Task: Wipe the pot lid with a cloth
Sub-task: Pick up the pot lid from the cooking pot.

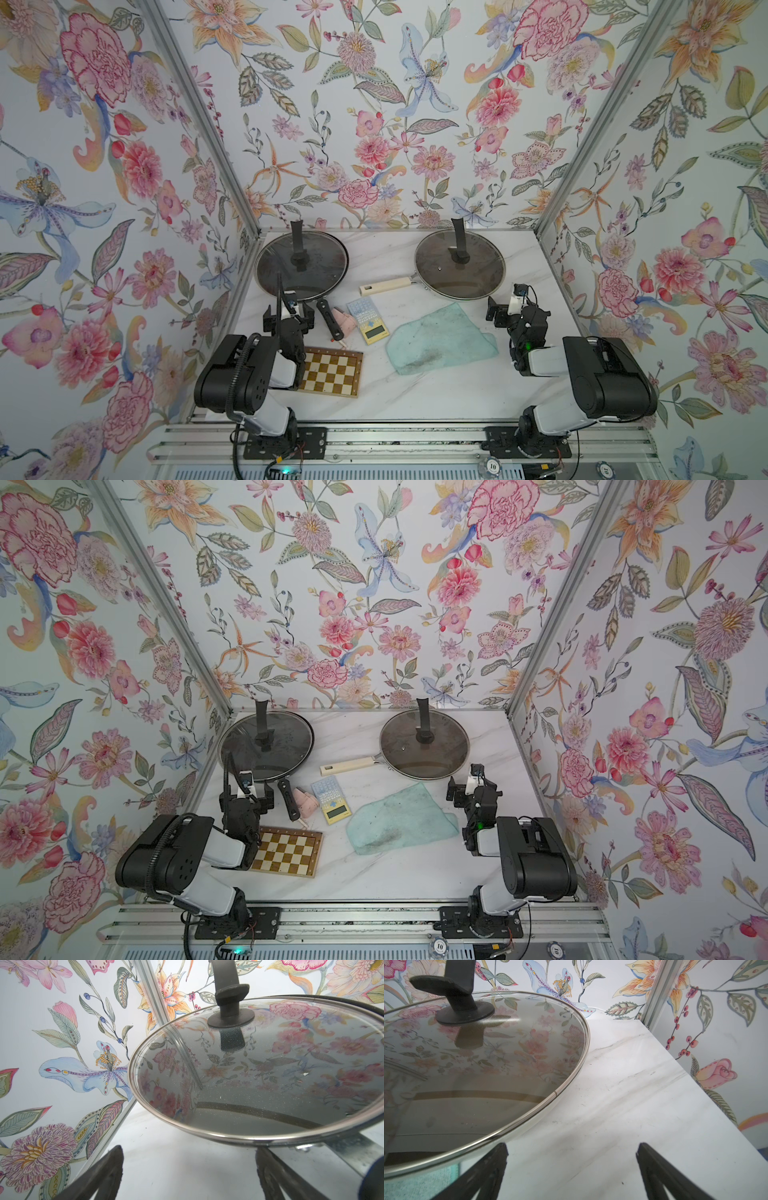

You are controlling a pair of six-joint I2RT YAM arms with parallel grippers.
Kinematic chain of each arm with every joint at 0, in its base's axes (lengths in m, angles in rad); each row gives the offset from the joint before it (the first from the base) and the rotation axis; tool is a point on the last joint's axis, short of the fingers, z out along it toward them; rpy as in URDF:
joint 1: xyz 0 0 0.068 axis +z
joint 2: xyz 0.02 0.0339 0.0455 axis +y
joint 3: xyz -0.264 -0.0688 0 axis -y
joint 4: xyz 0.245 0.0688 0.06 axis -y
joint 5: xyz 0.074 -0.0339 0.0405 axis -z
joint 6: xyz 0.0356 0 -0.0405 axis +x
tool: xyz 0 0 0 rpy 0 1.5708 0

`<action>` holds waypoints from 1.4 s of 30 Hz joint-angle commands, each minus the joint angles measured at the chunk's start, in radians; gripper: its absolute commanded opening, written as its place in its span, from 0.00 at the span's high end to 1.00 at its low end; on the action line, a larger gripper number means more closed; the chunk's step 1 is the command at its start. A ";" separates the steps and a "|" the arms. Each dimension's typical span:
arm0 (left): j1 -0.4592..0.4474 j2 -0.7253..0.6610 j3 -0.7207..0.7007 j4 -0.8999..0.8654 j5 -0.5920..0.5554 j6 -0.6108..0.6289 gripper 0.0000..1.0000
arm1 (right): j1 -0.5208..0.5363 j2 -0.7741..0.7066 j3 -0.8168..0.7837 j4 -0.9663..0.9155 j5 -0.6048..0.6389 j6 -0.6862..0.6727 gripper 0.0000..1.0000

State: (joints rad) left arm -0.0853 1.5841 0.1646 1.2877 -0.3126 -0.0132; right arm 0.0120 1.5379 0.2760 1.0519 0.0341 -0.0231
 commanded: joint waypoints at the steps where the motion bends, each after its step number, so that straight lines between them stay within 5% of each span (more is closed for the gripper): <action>1: -0.005 -0.004 0.041 0.133 0.017 -0.004 0.01 | 0.008 0.009 0.022 0.041 0.006 -0.009 0.01; 6: -0.016 -0.094 0.009 0.134 -0.013 -0.001 0.01 | 0.006 0.000 0.022 0.044 0.009 -0.005 0.01; 10: -0.021 -0.309 -0.026 0.009 -0.022 0.003 0.01 | 0.008 -0.130 0.108 -0.227 0.082 0.021 0.01; 16: -0.021 -0.680 0.179 -0.582 -0.003 -0.038 0.01 | 0.008 -0.331 0.314 -0.681 -0.027 0.135 0.01; 20: -0.021 -0.767 0.343 -0.915 0.031 -0.153 0.01 | 0.069 -0.413 0.398 -0.884 -0.037 0.298 0.01; 26: -0.063 -0.687 0.588 -1.204 0.208 -0.566 0.01 | 0.270 -0.465 0.461 -0.989 -0.047 0.613 0.01; 30: -0.188 -0.549 0.742 -1.266 0.290 -0.723 0.01 | 0.442 -0.428 0.544 -1.004 -0.048 0.754 0.01; 36: -0.431 -0.429 0.857 -1.216 0.232 -0.783 0.00 | 0.696 -0.364 0.725 -1.098 0.119 0.755 0.01; 39: -0.507 -0.374 0.941 -1.274 0.206 -0.706 0.00 | 0.716 -0.381 0.665 -0.911 0.047 0.745 0.01; 42: -0.511 -0.341 0.887 -1.071 0.391 -0.692 0.01 | 0.696 -0.395 0.666 -0.993 0.076 0.829 0.01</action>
State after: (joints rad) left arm -0.5953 1.2232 1.0611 0.0910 -0.0429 -0.7227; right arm 0.7288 1.1584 0.9543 0.0967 0.0662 0.7238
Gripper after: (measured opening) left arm 0.994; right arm 0.992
